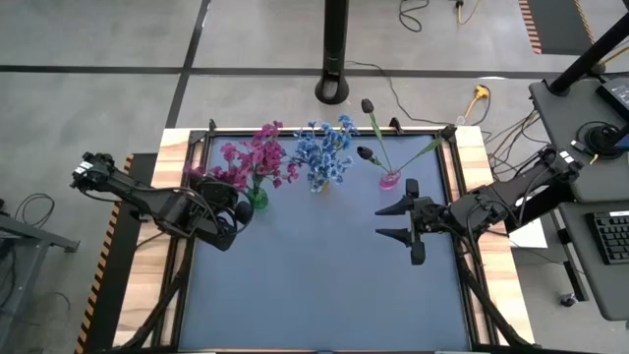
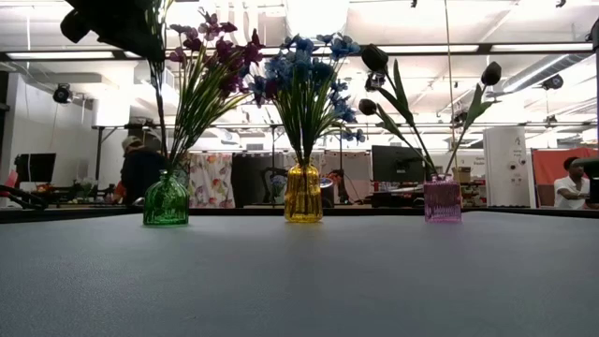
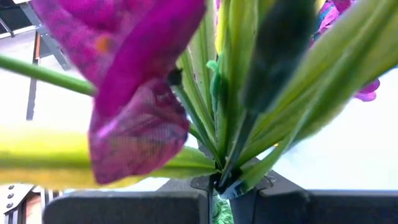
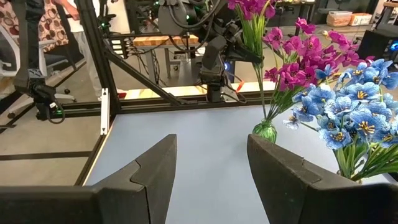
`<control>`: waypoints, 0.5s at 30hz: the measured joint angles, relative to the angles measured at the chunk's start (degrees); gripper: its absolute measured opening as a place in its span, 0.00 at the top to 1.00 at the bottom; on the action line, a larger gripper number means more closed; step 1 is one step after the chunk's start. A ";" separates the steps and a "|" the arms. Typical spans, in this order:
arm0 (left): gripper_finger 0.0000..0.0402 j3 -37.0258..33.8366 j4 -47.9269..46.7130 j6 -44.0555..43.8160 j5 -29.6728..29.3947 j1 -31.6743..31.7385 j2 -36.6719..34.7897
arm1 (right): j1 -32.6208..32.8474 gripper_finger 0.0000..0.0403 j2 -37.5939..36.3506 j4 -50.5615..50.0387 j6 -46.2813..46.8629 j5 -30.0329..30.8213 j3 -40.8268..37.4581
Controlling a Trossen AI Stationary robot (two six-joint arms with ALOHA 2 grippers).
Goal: Sort flowers into vase by color
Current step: Put the purple flowers into the green flower vase
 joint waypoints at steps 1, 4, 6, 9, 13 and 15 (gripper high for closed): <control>0.98 0.00 0.00 0.00 0.06 0.00 0.08 | 0.00 0.53 0.01 0.00 0.00 0.00 0.00; 0.98 0.00 -0.08 0.39 1.06 0.00 0.23 | -0.01 0.53 0.00 0.00 0.00 0.00 0.00; 0.98 0.08 -0.52 0.48 2.06 0.00 0.23 | 0.01 0.53 0.02 0.00 0.05 0.00 0.00; 0.98 0.15 -0.62 0.49 2.64 -0.02 0.21 | 0.01 0.53 0.00 0.00 0.50 0.00 0.00; 0.98 0.13 -0.70 0.50 2.62 -0.02 0.21 | 0.00 0.53 0.01 0.00 0.64 0.00 0.00; 0.98 0.13 -0.81 0.50 2.38 -0.02 0.21 | -0.01 0.53 0.01 0.00 0.66 0.00 0.00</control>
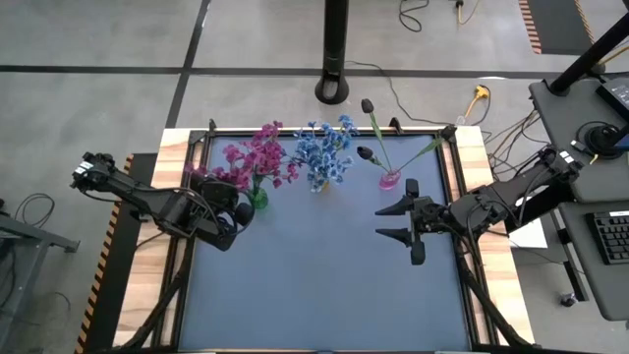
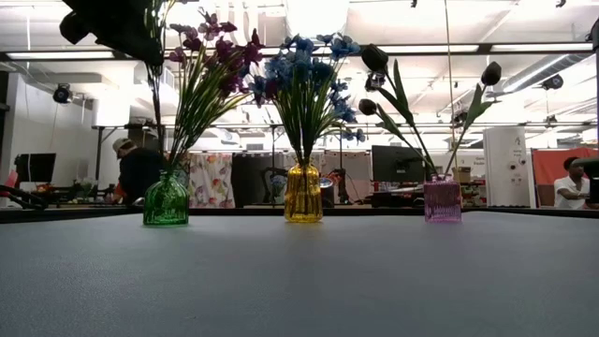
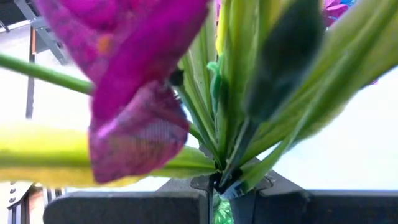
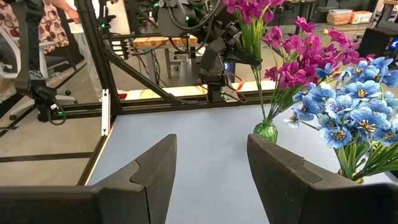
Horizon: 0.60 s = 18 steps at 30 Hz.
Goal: Sort flowers into vase by color
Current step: Put the purple flowers into the green flower vase
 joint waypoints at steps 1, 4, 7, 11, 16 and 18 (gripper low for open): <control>0.98 -0.01 -0.05 0.00 -0.40 0.00 0.00 | 0.02 0.53 -0.01 0.00 0.00 0.00 0.00; 0.98 -0.02 -0.17 0.07 -1.20 0.07 0.00 | 0.02 0.53 -0.01 0.00 0.00 0.00 0.00; 0.98 -0.02 -0.74 0.28 -1.24 0.66 -0.01 | 0.01 0.53 0.00 0.01 0.00 0.00 0.00; 0.98 -0.13 -0.98 0.28 -1.03 1.38 0.02 | -0.01 0.53 0.01 0.02 0.01 0.00 0.00; 0.98 -0.13 -0.94 0.26 -0.79 1.49 0.02 | 0.00 0.53 0.00 0.01 0.02 0.00 0.00; 0.98 -0.13 -0.93 0.26 -0.59 1.50 0.02 | 0.02 0.53 0.01 0.02 0.02 0.00 0.00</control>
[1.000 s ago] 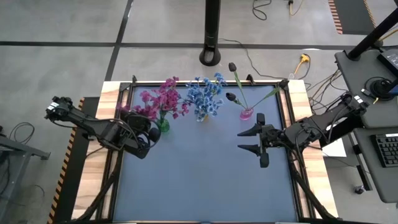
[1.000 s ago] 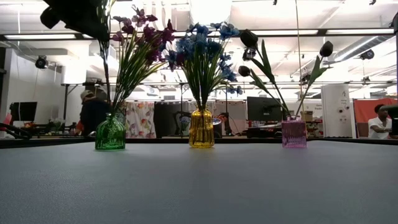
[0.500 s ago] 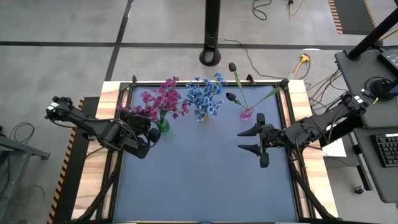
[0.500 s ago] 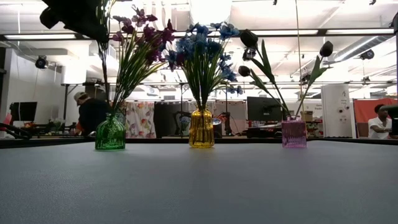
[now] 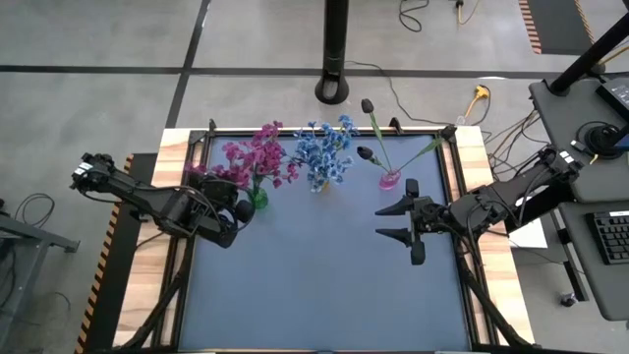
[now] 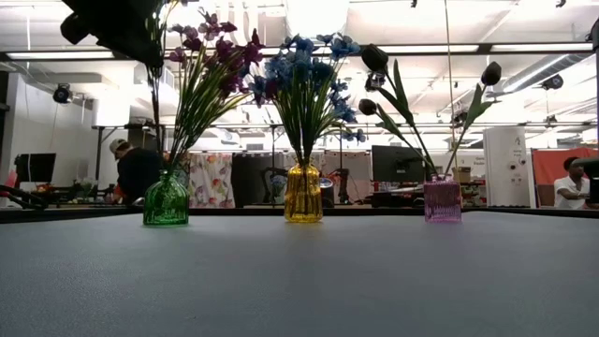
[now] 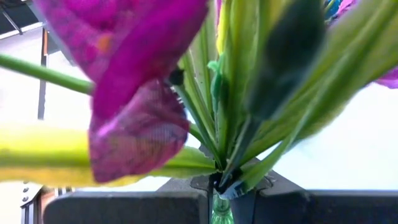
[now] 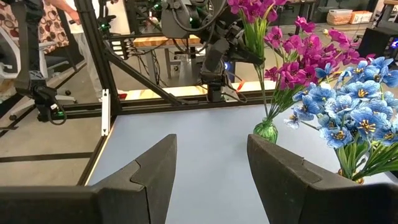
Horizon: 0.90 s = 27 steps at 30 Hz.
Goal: Sort flowers into vase by color
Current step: Put the purple flowers into the green flower vase
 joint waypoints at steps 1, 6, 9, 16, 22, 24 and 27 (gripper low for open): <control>0.98 0.00 0.01 0.00 0.36 0.01 0.00 | -0.02 0.53 0.00 -0.01 0.00 0.00 0.00; 0.98 0.00 0.10 -0.22 0.93 0.01 0.00 | -0.02 0.53 0.00 0.00 0.00 0.00 0.00; 0.98 0.00 0.12 -0.24 0.94 0.01 0.00 | 0.00 0.53 0.00 -0.02 0.00 0.00 0.00; 0.98 0.02 0.16 -0.28 0.93 0.01 0.04 | 0.00 0.53 0.00 -0.02 0.02 0.00 0.00; 0.98 0.00 0.29 -0.31 0.93 0.01 0.04 | 0.00 0.53 -0.01 -0.02 0.01 0.00 -0.07; 0.98 0.00 0.31 -0.31 0.93 0.01 0.04 | 0.00 0.53 0.00 0.00 0.02 0.00 -0.16; 0.98 0.00 0.43 -0.33 0.87 0.01 0.04 | 0.00 0.53 0.00 0.00 0.02 0.00 -0.29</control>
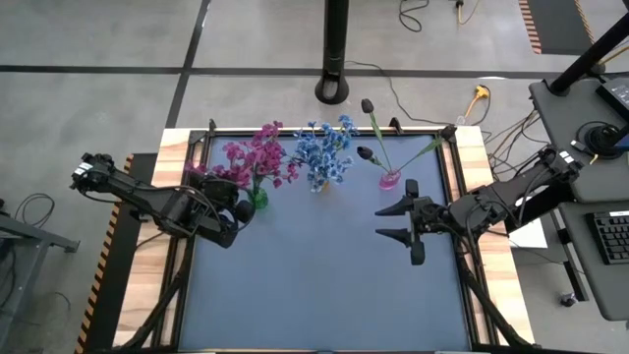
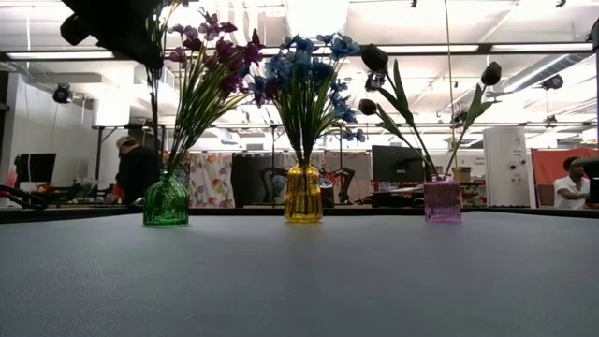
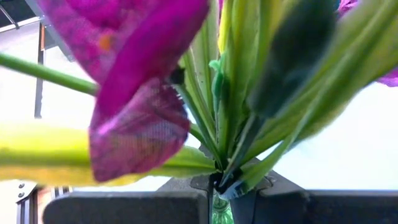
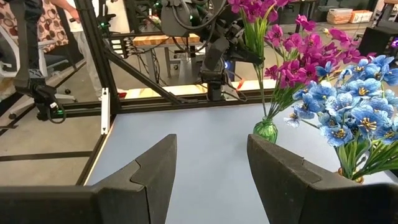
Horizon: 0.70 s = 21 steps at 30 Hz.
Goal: Sort flowers into vase by color
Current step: Put the purple flowers into the green flower vase
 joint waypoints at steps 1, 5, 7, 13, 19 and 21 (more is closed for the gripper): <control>0.98 0.00 0.30 0.00 -0.21 0.00 0.00 | 0.00 0.53 0.00 -0.04 0.22 0.00 -0.03; 0.98 0.00 1.26 0.02 -1.08 0.00 0.00 | -0.01 0.53 0.00 0.00 0.55 0.00 -0.26; 0.98 0.00 1.54 0.02 -1.10 0.00 0.00 | 0.00 0.53 0.00 -0.01 0.55 0.00 -0.39; 0.98 0.00 1.70 0.04 -1.10 0.00 0.00 | -0.02 0.53 0.00 0.02 0.52 0.00 -0.45; 0.98 0.03 1.62 0.04 -1.10 0.00 0.00 | 0.00 0.53 0.00 0.02 0.50 0.00 -0.45; 0.98 0.48 1.56 0.19 -1.08 -0.02 0.00 | 0.00 0.53 0.00 0.02 0.48 0.00 -0.45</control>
